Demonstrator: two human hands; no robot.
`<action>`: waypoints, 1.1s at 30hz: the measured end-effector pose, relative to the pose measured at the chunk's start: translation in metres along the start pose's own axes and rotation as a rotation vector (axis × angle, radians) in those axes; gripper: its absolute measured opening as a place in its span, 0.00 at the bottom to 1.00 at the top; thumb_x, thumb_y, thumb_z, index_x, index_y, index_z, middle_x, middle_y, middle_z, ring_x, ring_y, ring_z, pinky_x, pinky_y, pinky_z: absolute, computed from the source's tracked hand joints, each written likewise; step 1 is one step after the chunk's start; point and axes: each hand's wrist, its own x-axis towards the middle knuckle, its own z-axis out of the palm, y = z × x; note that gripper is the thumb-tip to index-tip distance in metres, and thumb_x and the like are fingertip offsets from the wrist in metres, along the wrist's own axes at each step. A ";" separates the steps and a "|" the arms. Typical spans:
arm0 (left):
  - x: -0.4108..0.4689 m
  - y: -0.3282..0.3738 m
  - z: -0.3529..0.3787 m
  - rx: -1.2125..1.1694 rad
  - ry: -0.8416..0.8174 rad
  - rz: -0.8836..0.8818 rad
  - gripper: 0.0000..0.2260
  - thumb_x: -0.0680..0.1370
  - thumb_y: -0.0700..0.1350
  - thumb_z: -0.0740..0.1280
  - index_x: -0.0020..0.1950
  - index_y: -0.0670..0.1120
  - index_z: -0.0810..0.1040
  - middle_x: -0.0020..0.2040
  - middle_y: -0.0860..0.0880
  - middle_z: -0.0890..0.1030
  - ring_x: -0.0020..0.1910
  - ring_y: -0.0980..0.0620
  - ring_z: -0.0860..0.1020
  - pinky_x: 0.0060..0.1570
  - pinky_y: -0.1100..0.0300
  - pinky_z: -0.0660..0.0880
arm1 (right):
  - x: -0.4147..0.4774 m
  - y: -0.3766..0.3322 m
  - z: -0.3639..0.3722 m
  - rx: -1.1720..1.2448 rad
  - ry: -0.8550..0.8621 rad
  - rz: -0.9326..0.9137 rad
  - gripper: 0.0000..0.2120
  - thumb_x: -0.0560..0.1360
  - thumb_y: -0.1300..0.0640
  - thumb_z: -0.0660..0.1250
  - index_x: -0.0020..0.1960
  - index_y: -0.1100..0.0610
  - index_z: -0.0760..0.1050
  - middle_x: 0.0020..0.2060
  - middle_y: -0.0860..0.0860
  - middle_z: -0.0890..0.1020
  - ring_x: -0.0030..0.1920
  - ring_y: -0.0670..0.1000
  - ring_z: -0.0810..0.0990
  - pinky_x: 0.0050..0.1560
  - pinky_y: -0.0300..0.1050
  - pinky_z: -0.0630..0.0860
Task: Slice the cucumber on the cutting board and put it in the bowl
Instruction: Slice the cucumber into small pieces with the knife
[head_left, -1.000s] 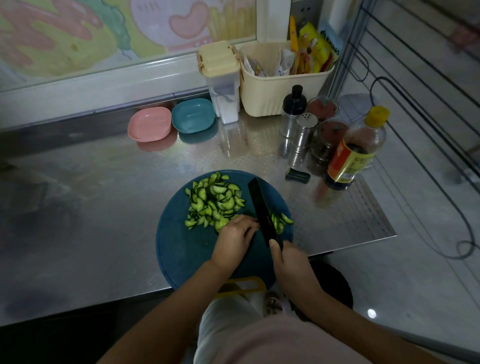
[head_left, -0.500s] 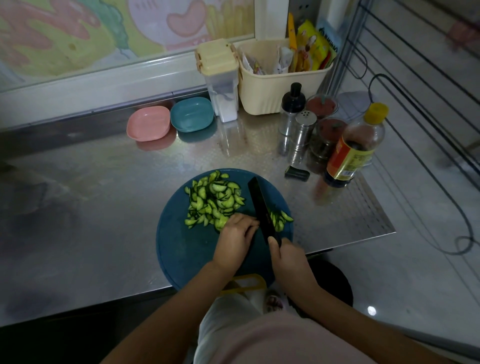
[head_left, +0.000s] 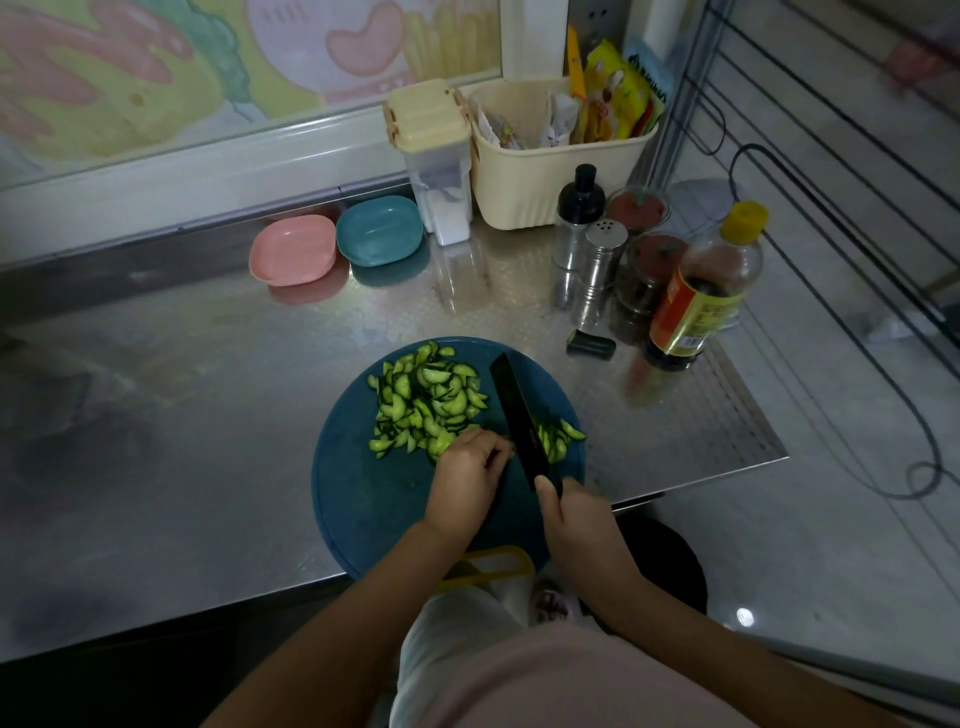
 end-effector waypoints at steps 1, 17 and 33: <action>0.000 0.000 0.000 0.003 -0.003 0.002 0.05 0.70 0.32 0.72 0.37 0.40 0.79 0.36 0.45 0.79 0.36 0.52 0.77 0.38 0.69 0.68 | 0.000 -0.001 0.000 -0.012 -0.002 0.000 0.16 0.82 0.50 0.52 0.40 0.58 0.64 0.28 0.47 0.65 0.28 0.43 0.63 0.30 0.43 0.58; -0.003 0.001 0.001 -0.062 0.033 -0.050 0.05 0.70 0.33 0.72 0.40 0.41 0.79 0.38 0.47 0.81 0.38 0.52 0.78 0.39 0.59 0.74 | 0.002 -0.005 0.002 -0.044 0.012 -0.001 0.15 0.82 0.51 0.52 0.41 0.59 0.64 0.28 0.48 0.66 0.28 0.47 0.64 0.27 0.43 0.60; -0.003 0.005 -0.004 -0.101 0.033 -0.114 0.09 0.70 0.30 0.70 0.37 0.42 0.74 0.34 0.53 0.76 0.35 0.59 0.74 0.34 0.77 0.66 | -0.006 -0.007 0.004 -0.037 0.012 -0.008 0.15 0.82 0.51 0.53 0.40 0.57 0.63 0.28 0.47 0.66 0.27 0.42 0.63 0.25 0.39 0.62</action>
